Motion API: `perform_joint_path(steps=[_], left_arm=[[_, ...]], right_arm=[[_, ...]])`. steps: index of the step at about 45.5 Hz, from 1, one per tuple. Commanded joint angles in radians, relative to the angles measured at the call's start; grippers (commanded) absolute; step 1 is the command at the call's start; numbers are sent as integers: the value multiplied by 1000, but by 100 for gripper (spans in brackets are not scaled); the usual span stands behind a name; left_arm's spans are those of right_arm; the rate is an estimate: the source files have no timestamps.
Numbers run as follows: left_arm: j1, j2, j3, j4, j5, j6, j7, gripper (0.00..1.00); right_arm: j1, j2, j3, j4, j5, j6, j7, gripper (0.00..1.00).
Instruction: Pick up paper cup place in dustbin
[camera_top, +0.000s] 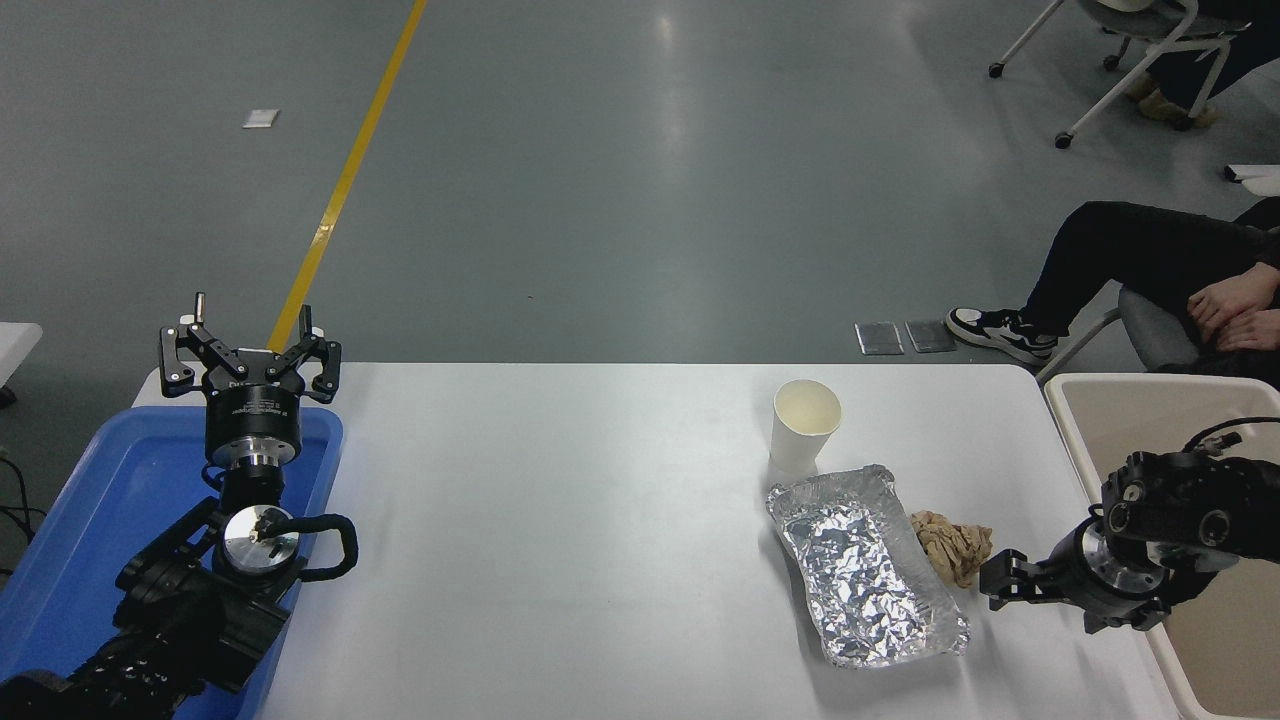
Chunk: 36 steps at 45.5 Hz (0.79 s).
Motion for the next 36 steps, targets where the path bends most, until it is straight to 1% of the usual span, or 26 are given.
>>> perform_joint_path(steps=[1, 9, 13, 26, 34, 36], left_arm=[[0, 0, 0, 0, 0, 0, 0, 99], [0, 0, 0, 0, -2, 0, 0, 99], [0, 0, 0, 0, 0, 0, 0, 99], [0, 0, 0, 0, 0, 0, 0, 99], [0, 3, 0, 0, -2, 1, 0, 99], [0, 3, 0, 0, -2, 1, 0, 99]], right_arm=[[142, -12, 12, 12, 5, 120, 0, 100], [326, -45, 35, 24, 22, 235, -2, 100], [459, -65, 35, 40, 22, 318, -3, 100], [751, -77, 20, 47, 19, 318, -12, 100], [864, -83, 19, 55, -12, 318, -51, 100], [878, -97, 13, 67, -21, 318, -54, 100]])
